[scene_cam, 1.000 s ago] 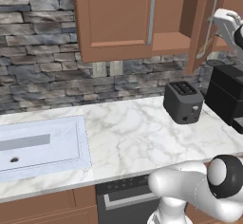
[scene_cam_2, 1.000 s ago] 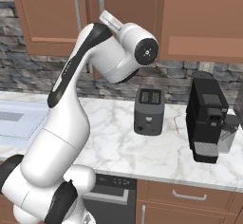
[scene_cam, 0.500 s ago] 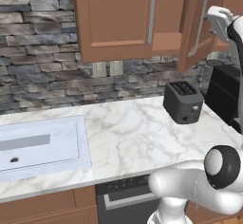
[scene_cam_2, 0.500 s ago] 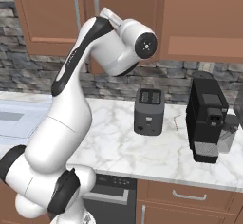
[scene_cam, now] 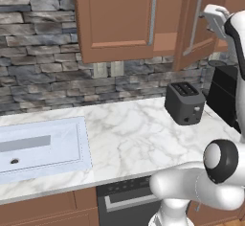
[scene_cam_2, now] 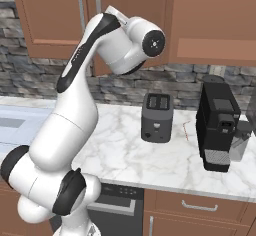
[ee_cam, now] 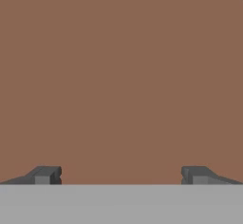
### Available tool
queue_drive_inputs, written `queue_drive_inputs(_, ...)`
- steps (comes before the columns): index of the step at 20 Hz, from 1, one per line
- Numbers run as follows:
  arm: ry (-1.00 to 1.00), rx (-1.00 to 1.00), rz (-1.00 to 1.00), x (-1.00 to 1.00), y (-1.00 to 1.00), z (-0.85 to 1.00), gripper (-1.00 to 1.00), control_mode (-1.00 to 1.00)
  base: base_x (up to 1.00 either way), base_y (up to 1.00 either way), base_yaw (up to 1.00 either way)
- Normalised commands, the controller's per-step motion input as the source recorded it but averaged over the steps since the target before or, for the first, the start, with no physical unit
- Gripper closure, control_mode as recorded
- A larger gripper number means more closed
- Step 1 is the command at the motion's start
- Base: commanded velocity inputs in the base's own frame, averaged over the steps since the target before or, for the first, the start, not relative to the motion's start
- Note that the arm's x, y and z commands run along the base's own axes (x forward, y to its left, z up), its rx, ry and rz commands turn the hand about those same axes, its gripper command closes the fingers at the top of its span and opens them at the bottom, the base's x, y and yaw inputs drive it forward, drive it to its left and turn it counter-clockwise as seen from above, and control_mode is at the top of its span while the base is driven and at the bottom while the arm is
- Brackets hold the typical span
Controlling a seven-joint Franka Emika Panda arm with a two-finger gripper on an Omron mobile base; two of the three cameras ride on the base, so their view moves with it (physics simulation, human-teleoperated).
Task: Close all open cabinet doors.
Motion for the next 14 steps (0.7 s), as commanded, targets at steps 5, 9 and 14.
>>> queue_drive_inputs(5,0.01,0.00,0.00,0.35,0.17,0.00,-1.00,-1.00,0.00,0.00,0.00)
queue_drive_inputs(9,0.03,0.00,0.00,0.35,0.23,0.00,-1.00,-1.00,0.00,0.00,0.00)
queue_drive_inputs(14,0.01,0.00,0.00,0.36,0.25,0.00,-1.00,-1.00,0.00,0.00,0.00)
